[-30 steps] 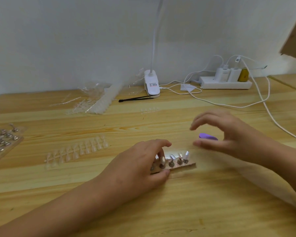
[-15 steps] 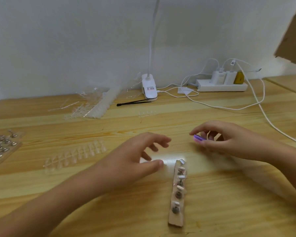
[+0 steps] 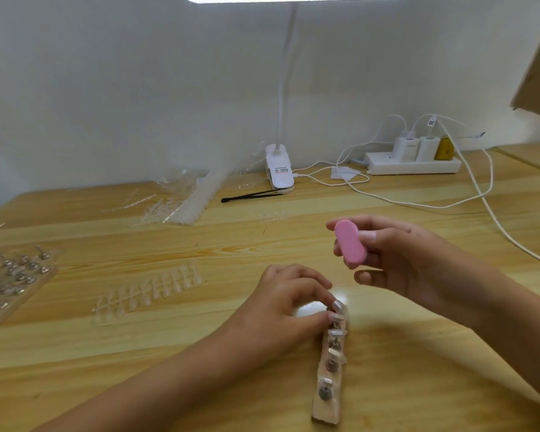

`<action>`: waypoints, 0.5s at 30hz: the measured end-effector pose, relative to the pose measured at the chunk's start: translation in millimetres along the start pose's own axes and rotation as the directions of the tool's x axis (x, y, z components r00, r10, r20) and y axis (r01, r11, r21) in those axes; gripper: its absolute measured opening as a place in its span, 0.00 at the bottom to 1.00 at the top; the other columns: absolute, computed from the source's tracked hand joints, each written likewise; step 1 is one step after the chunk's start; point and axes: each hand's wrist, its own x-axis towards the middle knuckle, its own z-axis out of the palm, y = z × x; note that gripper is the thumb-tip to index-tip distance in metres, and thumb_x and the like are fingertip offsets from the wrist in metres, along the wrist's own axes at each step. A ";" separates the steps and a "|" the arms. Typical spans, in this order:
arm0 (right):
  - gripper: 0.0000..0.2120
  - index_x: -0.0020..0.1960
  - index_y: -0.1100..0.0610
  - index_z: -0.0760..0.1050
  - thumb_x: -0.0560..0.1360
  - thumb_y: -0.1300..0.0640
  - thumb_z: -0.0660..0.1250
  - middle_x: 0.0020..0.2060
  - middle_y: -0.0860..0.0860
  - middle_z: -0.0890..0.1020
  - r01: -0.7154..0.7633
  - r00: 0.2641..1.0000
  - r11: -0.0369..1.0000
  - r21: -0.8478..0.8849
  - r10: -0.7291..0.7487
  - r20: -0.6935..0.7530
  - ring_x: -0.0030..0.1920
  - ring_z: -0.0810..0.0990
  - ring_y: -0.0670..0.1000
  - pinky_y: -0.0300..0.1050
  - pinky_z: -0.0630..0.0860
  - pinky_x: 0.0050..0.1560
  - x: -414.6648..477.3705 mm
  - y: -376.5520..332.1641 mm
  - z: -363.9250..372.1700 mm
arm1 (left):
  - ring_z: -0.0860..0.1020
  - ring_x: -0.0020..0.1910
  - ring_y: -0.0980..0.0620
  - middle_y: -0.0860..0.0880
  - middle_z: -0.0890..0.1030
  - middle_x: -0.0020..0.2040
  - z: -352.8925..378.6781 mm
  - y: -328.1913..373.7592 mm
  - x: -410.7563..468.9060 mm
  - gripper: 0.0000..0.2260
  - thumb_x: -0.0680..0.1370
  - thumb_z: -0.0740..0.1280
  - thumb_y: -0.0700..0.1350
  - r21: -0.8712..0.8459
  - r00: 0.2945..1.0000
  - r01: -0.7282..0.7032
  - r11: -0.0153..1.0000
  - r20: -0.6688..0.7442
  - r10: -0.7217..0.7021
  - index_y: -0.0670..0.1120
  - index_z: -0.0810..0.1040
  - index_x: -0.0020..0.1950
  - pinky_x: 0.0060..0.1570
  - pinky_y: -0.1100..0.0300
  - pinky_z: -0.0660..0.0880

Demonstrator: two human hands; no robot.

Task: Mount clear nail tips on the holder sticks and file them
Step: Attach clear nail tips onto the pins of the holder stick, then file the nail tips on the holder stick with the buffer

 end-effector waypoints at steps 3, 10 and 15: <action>0.16 0.59 0.51 0.82 0.72 0.55 0.68 0.50 0.53 0.85 -0.055 0.998 0.985 0.160 0.057 -0.003 0.44 0.82 0.45 0.40 0.80 0.42 3.4 2.1 -3.8 | 0.66 0.64 0.64 0.65 0.77 0.56 -0.3 1.0 1.7 0.04 0.74 0.71 0.55 -0.001 1.000 -0.015 1.000 0.008 0.015 0.65 0.79 0.44 0.58 0.74 0.63; 0.16 0.59 0.53 0.82 0.72 0.58 0.67 0.54 0.56 0.84 -0.068 0.995 0.967 0.246 0.084 -0.058 0.48 0.83 0.48 0.42 0.81 0.44 2.7 6.2 -6.3 | 0.77 0.47 0.63 0.59 0.83 0.48 1.7 4.3 1.5 0.01 0.75 0.73 0.51 -0.300 0.981 0.088 0.950 -0.137 -0.134 0.57 0.83 0.43 0.43 0.72 0.70; 0.19 0.57 0.52 0.83 0.66 0.52 0.75 0.48 0.54 0.84 -0.026 0.996 0.983 0.180 0.041 -0.081 0.46 0.83 0.47 0.41 0.80 0.44 0.9 7.5 2.6 | 0.81 0.42 0.59 0.50 0.85 0.42 -5.7 0.7 -2.4 0.04 0.76 0.70 0.48 -0.624 0.940 0.045 0.780 -0.238 -0.245 0.51 0.81 0.49 0.40 0.70 0.74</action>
